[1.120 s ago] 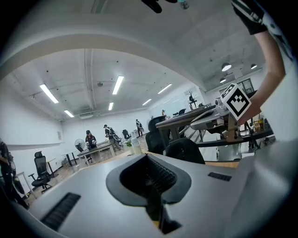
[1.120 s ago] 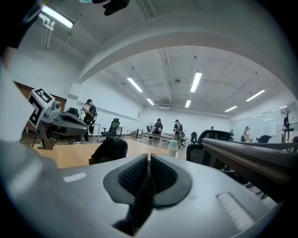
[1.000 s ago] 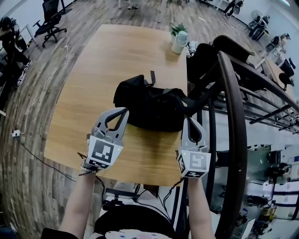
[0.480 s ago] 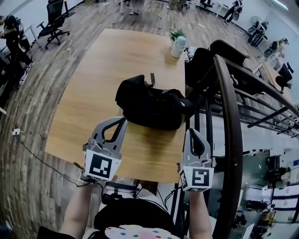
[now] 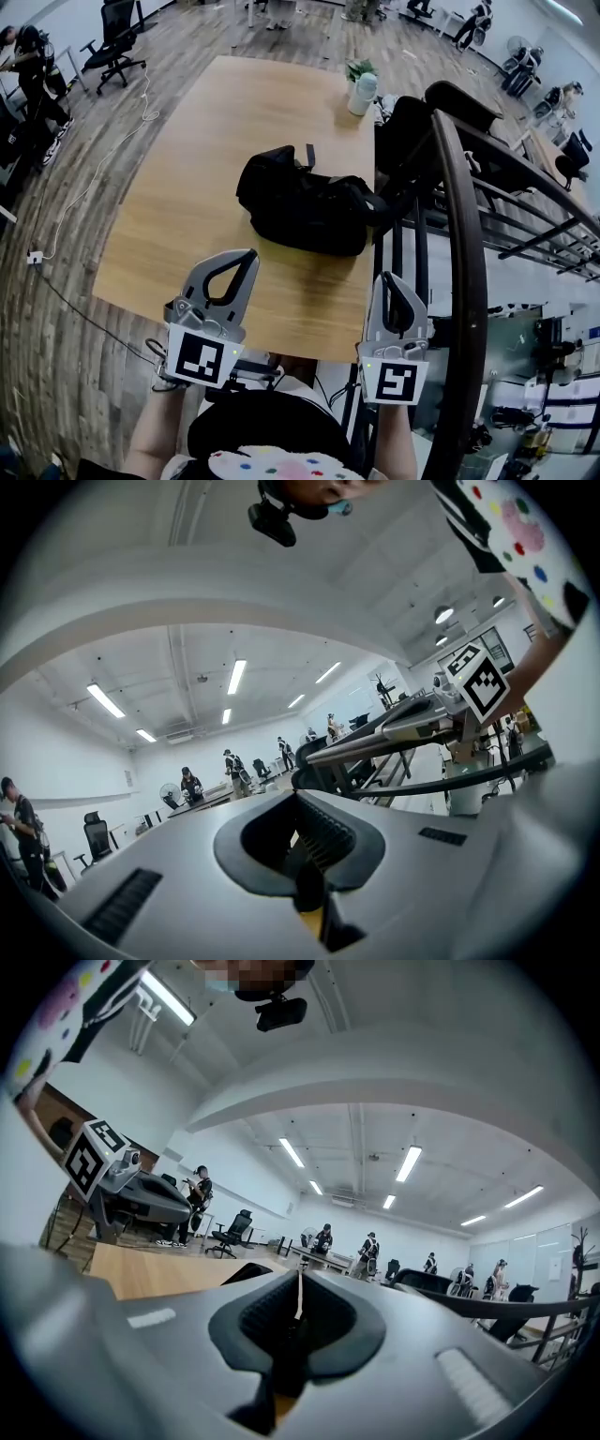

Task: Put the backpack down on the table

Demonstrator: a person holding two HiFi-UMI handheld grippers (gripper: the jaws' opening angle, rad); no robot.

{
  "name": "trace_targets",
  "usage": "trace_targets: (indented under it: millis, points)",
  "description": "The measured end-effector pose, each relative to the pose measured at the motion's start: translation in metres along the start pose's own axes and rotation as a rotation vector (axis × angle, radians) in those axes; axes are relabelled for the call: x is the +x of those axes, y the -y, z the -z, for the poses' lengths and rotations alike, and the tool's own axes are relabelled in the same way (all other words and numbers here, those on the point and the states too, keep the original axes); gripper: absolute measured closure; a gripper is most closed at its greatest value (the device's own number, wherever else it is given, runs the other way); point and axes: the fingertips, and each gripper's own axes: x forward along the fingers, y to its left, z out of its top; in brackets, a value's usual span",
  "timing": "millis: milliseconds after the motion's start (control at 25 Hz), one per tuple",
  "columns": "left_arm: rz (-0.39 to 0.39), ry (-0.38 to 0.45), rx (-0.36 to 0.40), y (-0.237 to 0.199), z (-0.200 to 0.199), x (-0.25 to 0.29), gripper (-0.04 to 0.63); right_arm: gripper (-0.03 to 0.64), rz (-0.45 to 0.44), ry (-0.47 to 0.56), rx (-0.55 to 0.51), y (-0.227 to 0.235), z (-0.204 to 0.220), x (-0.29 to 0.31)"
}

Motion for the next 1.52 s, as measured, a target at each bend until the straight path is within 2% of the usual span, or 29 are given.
trace_targets:
  millis: [120,320,880,1040,1160,1520]
  points:
    - [0.012,-0.010,0.015,0.006,-0.001,-0.005,0.589,0.597,-0.007,-0.008,0.031,-0.001,0.001,-0.006]
    - [0.020,-0.011,-0.002,0.016,-0.001,-0.009,0.589,0.597,-0.008,-0.022,0.060,0.002,0.007,-0.016]
    - [0.049,0.007,-0.020,0.029,-0.005,0.001,0.589,0.607,-0.017,-0.065,0.036,0.005,0.022,-0.023]
    - [0.054,-0.005,-0.023,0.032,0.000,0.003,0.589,0.607,0.007,-0.038,0.075,0.005,0.016,-0.020]
    - [0.058,-0.012,-0.019,0.034,0.002,0.003,0.589,0.607,0.003,-0.053,0.043,0.007,0.022,-0.024]
    - [0.060,-0.024,-0.005,0.037,0.005,0.004,0.589,0.607,-0.014,-0.071,0.039,0.006,0.025,-0.024]
